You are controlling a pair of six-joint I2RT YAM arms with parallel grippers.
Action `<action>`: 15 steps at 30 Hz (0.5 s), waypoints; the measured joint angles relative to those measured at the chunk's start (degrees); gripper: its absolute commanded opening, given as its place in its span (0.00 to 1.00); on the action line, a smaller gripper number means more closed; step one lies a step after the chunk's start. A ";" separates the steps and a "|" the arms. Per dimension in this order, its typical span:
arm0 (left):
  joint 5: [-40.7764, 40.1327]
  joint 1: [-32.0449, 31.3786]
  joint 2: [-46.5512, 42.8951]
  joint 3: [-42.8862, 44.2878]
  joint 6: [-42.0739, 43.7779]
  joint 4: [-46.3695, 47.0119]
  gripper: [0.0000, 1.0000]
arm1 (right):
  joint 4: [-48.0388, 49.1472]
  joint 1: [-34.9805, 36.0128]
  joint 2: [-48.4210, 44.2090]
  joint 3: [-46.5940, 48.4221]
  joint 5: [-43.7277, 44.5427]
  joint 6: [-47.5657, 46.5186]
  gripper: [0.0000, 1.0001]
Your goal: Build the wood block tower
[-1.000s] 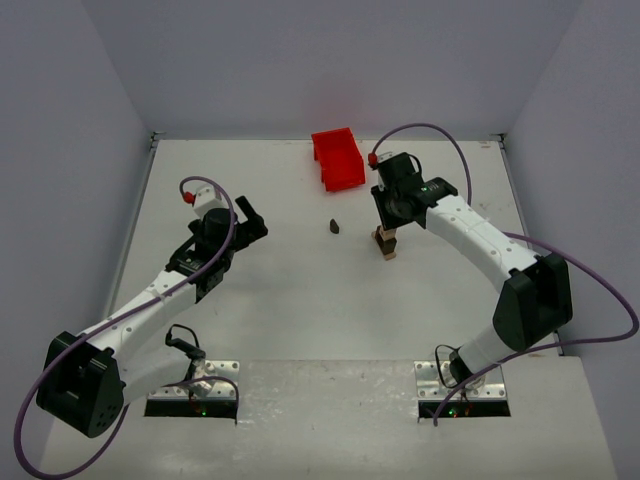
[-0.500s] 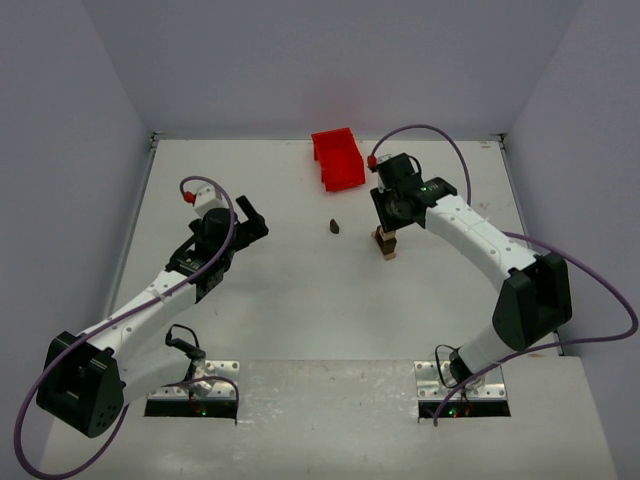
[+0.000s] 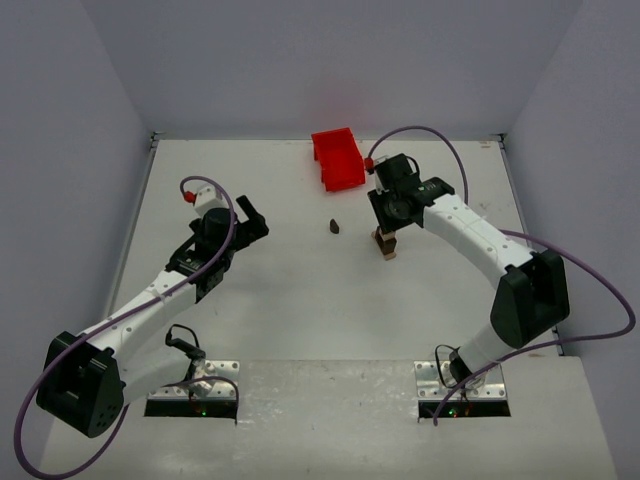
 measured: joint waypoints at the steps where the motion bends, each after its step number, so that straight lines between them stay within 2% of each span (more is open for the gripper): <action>1: 0.01 0.00 0.00 0.00 0.00 0.06 1.00 | -0.01 0.00 0.09 0.01 0.00 -0.06 0.40; 10: 0.26 0.00 0.00 0.00 0.16 0.12 1.00 | 0.01 0.00 0.18 0.01 0.19 -0.68 0.50; 15: 0.45 0.00 0.00 -0.02 0.20 0.19 1.00 | 0.01 0.00 0.18 0.01 0.68 -0.85 0.52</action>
